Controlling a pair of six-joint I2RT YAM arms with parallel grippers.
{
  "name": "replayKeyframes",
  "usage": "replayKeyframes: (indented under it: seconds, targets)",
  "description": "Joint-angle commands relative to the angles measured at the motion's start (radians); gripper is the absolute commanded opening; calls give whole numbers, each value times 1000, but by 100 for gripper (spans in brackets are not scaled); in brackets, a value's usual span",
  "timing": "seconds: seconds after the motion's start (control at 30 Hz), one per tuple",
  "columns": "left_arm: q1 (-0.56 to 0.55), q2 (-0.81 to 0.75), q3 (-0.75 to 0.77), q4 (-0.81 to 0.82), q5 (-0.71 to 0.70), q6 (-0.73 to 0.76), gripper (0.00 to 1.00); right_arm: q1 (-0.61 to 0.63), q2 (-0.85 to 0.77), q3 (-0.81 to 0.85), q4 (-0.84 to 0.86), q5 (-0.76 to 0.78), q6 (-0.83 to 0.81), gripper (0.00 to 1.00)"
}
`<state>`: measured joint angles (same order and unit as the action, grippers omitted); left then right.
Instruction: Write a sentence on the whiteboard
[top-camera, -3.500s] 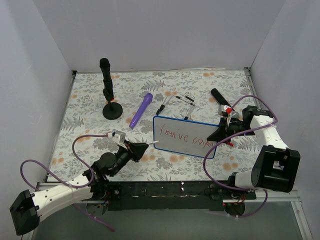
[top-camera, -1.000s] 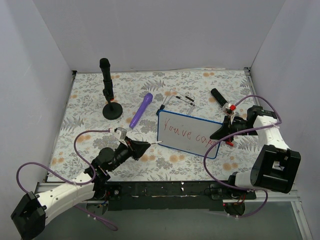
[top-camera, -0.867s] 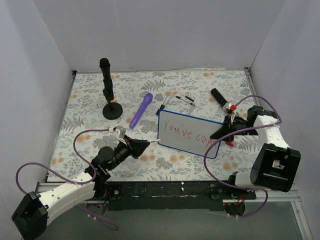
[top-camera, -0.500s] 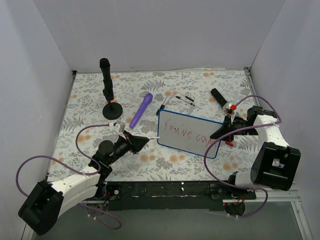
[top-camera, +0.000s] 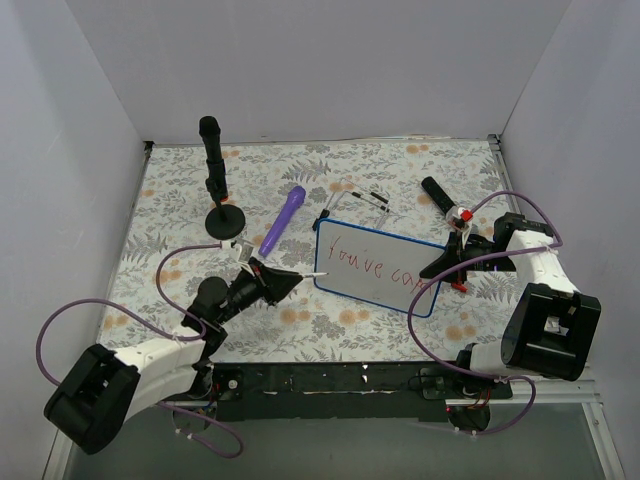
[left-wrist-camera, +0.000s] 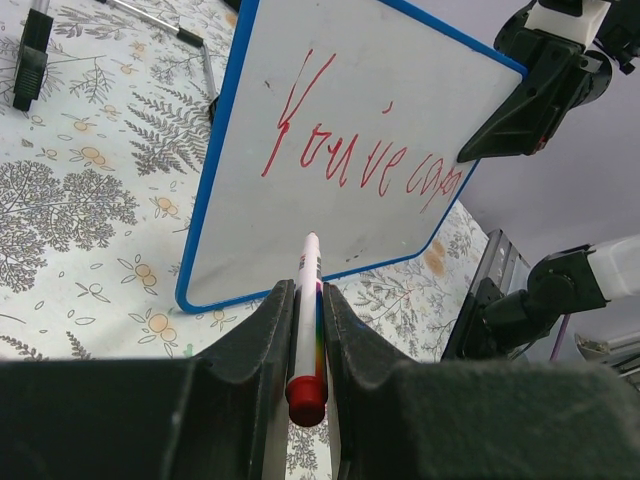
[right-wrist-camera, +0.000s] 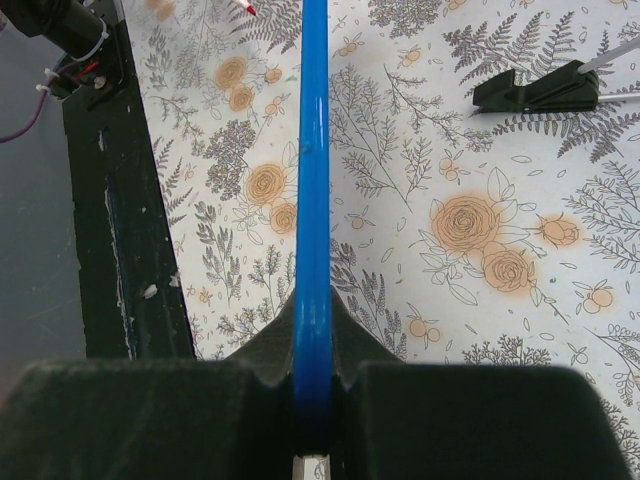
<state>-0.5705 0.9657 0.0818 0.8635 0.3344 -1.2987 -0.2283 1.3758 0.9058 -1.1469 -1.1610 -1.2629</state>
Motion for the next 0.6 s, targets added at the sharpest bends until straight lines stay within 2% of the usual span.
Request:
replayKeyframes:
  seconds: [0.0,0.57]
  targets:
    - [8,25,19,58,29,9,0,-5,-3,-7,39,41,-32,1]
    - [8,182,65,167,51,53,0,-5,-1,-13,41,26,-41,1]
